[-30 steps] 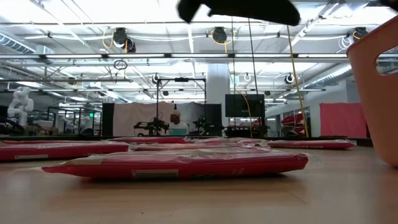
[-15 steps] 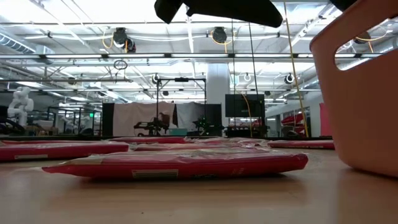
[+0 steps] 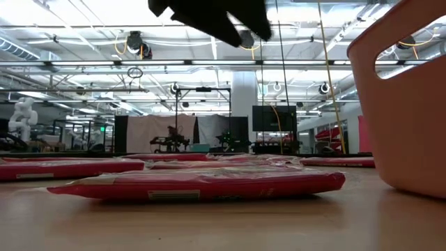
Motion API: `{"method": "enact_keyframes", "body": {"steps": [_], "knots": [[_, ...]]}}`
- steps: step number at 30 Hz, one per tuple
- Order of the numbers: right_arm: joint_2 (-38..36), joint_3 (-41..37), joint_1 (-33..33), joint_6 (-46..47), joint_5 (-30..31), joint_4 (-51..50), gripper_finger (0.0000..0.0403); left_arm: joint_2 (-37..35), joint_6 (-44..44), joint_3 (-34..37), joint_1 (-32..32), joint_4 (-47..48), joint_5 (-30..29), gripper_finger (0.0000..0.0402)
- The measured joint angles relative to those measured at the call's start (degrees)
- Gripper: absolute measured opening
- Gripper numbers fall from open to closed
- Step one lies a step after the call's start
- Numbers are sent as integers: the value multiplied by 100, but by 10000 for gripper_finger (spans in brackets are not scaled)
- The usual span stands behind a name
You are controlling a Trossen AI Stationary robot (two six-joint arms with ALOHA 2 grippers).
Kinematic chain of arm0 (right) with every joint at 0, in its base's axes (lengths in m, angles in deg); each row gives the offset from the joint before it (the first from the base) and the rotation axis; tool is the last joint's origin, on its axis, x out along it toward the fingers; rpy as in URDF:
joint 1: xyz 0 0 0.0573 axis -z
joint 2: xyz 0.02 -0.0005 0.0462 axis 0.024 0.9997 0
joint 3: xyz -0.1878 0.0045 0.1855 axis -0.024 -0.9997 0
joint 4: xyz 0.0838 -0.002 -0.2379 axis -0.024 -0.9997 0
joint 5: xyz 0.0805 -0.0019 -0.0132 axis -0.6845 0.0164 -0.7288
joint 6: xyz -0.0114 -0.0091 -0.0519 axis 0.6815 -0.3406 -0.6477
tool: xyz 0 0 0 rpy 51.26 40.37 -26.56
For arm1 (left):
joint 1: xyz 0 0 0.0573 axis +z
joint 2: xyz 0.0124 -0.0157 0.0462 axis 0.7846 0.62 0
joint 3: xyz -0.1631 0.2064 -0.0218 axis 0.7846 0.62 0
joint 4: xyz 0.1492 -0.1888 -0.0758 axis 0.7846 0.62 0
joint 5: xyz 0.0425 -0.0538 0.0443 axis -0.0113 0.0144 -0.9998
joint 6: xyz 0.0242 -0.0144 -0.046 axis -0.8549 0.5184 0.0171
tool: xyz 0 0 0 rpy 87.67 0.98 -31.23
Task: Sort popcorn bags into baskets
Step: Put the red popcorn bag into the orange bin
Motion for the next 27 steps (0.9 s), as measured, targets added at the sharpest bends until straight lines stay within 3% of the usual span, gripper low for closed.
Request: {"method": "enact_keyframes", "body": {"steps": [5,8,12,17,27], "knots": [[-1047,-1429,163,-992,1650,1428,61,-367,-537,80,630,460,444,239],[-1627,-2346,394,-1766,1923,2719,61,-570,-821,299,1050,466,904,239],[-2195,-3267,728,-2226,1500,4092,61,-806,-809,607,1407,451,1437,239],[-2439,-3952,1022,-1946,783,5115,61,-1007,-428,959,1492,462,2105,239],[-2244,-4200,1049,-859,216,5487,61,-1049,282,1650,1210,742,2962,239]]}}
